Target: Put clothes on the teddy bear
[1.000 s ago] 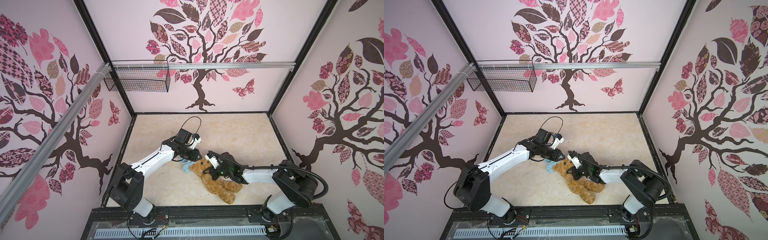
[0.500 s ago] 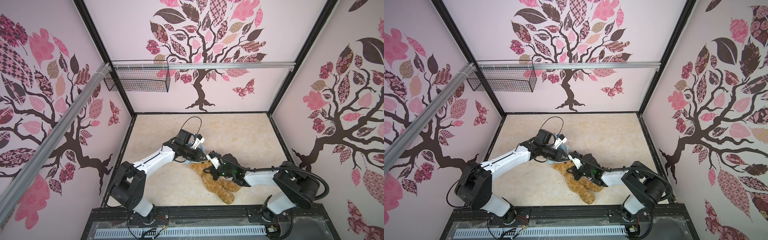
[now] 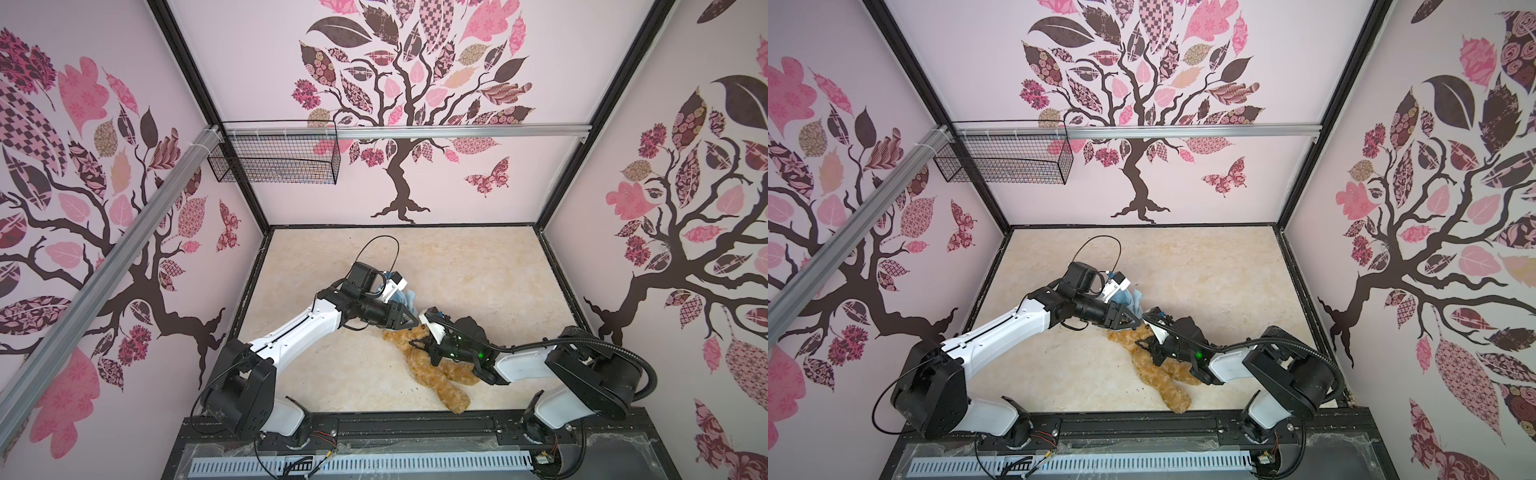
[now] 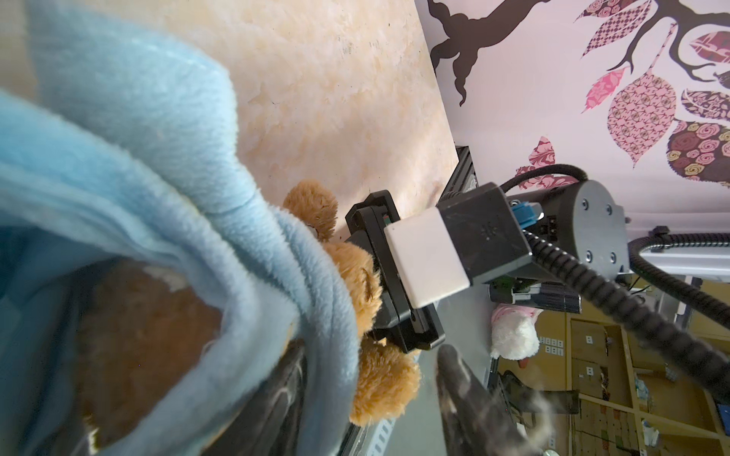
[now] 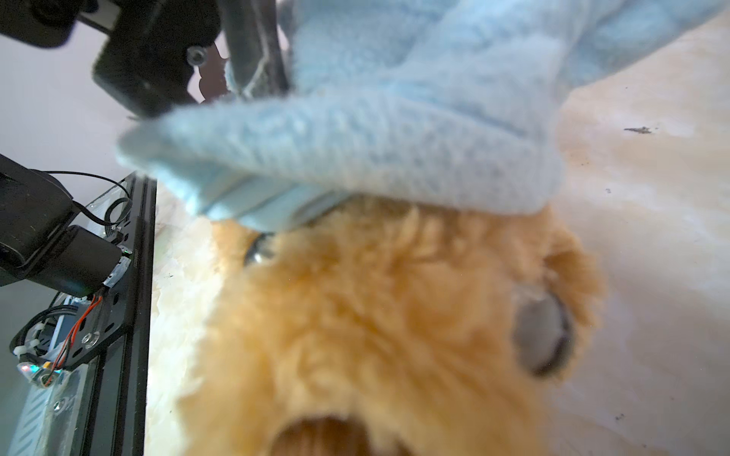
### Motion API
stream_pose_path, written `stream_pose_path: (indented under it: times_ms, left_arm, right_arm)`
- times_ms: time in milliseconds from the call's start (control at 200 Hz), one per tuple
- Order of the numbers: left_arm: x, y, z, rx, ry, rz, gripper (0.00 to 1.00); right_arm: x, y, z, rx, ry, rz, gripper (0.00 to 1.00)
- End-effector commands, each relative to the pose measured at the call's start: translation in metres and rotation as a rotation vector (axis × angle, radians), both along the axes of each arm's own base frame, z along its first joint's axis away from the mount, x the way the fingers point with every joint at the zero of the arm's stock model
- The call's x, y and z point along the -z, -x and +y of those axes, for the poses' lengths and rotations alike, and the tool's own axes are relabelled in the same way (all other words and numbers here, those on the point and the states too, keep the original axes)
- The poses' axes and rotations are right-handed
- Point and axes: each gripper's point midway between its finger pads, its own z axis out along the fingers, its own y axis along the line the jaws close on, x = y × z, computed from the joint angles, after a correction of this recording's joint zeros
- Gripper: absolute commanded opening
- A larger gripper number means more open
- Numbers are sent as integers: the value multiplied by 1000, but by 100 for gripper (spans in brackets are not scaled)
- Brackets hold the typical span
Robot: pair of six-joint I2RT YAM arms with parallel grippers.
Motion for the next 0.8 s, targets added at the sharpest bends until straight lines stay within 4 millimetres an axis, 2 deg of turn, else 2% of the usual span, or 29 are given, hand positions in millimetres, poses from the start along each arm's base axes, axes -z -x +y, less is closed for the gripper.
stream_pose_path:
  times_ms: [0, 200, 305, 400, 470, 565, 630, 795]
  left_arm:
    - [-20, 3, 4, 7, 0, -52, 59]
    - [-39, 1, 14, -18, -9, -107, 58]
    - [-53, -10, 31, -68, -21, -146, 56]
    - [-65, -24, 55, -134, -61, -207, 51]
    - [-64, -31, 71, -161, -128, -250, 49]
    - [-56, -36, 85, -164, -230, -267, 40]
    - [-53, -38, 87, -149, -263, -266, 32]
    - [-53, -32, 77, -51, -271, -293, 20]
  right_arm:
    - [-17, -6, 0, 7, -16, -105, 0]
    - [-18, -5, -2, -13, 6, -165, 0]
    - [-22, -2, -1, -35, 10, -203, 0]
    - [-26, 3, 1, -73, 10, -229, 0]
    - [-32, 6, 2, -92, 4, -251, 0]
    - [-36, 9, 3, -122, 18, -287, 0]
    - [-39, 12, 4, -148, 34, -310, 0]
    - [-45, 15, 3, -185, 79, -358, 0]
